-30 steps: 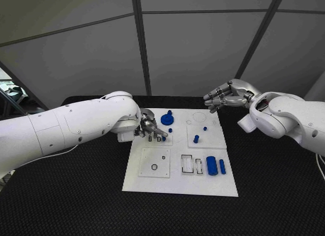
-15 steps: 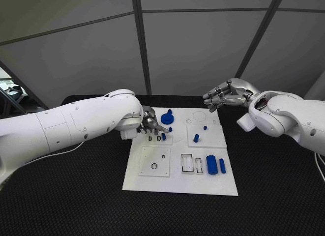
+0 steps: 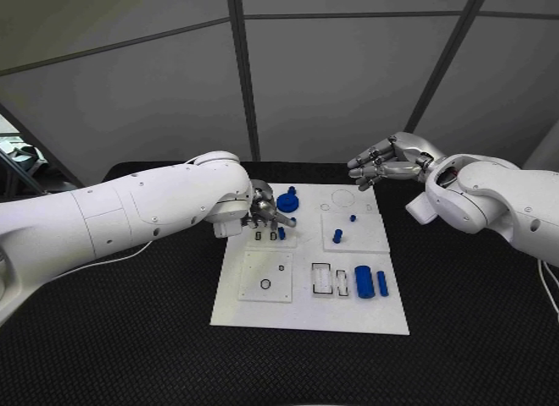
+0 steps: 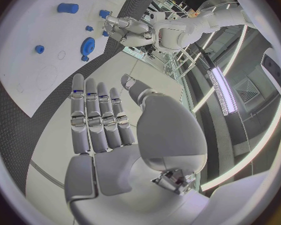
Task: Assemble the parts on the task board
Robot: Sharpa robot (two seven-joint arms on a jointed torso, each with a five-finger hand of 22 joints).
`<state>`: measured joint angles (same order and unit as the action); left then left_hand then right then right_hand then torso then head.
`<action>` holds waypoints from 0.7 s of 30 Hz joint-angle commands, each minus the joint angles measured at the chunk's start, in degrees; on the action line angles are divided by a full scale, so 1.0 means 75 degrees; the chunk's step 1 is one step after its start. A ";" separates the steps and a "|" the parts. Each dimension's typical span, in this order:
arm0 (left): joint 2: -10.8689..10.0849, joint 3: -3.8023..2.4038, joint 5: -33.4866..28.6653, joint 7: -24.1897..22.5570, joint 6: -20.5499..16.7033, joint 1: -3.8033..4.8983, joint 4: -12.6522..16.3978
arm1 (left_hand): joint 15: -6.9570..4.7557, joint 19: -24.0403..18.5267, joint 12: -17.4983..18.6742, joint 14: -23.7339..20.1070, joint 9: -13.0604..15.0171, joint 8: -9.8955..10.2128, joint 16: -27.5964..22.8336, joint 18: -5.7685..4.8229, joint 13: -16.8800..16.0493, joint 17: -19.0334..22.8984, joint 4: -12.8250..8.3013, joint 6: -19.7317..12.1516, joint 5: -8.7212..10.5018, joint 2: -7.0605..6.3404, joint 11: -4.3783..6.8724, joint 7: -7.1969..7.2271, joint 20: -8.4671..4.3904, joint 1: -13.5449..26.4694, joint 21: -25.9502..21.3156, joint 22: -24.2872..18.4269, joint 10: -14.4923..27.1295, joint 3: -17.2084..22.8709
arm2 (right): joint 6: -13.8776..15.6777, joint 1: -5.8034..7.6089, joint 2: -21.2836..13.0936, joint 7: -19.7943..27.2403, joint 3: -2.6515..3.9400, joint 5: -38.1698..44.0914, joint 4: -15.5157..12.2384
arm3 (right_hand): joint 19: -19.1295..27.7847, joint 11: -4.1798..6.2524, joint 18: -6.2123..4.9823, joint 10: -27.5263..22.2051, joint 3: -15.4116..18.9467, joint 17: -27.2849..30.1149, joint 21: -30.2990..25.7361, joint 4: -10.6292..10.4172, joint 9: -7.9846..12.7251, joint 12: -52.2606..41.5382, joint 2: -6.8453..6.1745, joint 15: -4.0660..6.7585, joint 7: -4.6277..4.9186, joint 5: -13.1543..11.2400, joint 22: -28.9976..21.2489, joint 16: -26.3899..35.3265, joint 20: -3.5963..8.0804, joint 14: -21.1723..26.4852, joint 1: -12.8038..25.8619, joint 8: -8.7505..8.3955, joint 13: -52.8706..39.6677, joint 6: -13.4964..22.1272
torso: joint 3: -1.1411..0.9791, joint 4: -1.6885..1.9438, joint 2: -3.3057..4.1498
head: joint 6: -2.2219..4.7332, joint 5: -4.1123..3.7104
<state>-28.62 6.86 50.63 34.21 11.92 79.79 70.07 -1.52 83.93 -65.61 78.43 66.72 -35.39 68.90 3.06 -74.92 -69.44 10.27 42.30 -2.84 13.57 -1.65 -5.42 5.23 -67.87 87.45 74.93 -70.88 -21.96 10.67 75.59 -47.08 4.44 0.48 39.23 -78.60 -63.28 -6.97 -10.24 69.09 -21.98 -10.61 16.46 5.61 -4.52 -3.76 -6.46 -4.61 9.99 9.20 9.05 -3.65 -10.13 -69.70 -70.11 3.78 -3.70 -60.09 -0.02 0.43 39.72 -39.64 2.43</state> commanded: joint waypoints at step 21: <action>0.0231 0.0000 0.0258 0.0148 0.0509 -0.0017 -0.0221 | -0.0038 0.0276 0.0035 0.0000 0.0002 -0.0023 -0.0034 -0.0210 -0.0735 0.0021 0.0000 0.0021 -0.0002 0.0079 0.0005 0.0027 -0.0078 -0.0055 -0.0022 0.1152 0.0083 0.0050 | 0.0001 0.0015 0.0070 0.0059 0.0006 0.0017 0.0027 | -0.0043 0.0001 -0.0023 -0.0051 0.0060 0.0022 -0.0053 -0.0007 0.0008 0.0026 -0.0004 -0.0003 -0.0017 0.0060 -0.0025 0.0017 -0.0027 0.0053 0.0102 -0.0019 0.0002 0.0059 | -0.0006 0.0007 -0.0005 | -0.0048 -0.0004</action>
<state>-26.96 6.88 51.58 34.78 14.58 79.60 68.50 -1.52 84.14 -65.62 78.43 66.71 -35.39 68.91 3.07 -74.91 -69.34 10.43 42.29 -2.84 14.11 -1.59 -5.42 5.02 -67.94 87.45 74.92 -70.54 -21.80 10.65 75.59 -46.61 4.43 0.48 39.26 -78.38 -63.28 -6.97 -10.24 69.09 -21.84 -10.50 16.24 5.46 -4.53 -3.76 -6.46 -4.60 9.98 9.48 8.91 -3.65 -10.13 -69.70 -70.11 3.78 -3.71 -60.09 -0.04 0.44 39.69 -40.00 2.45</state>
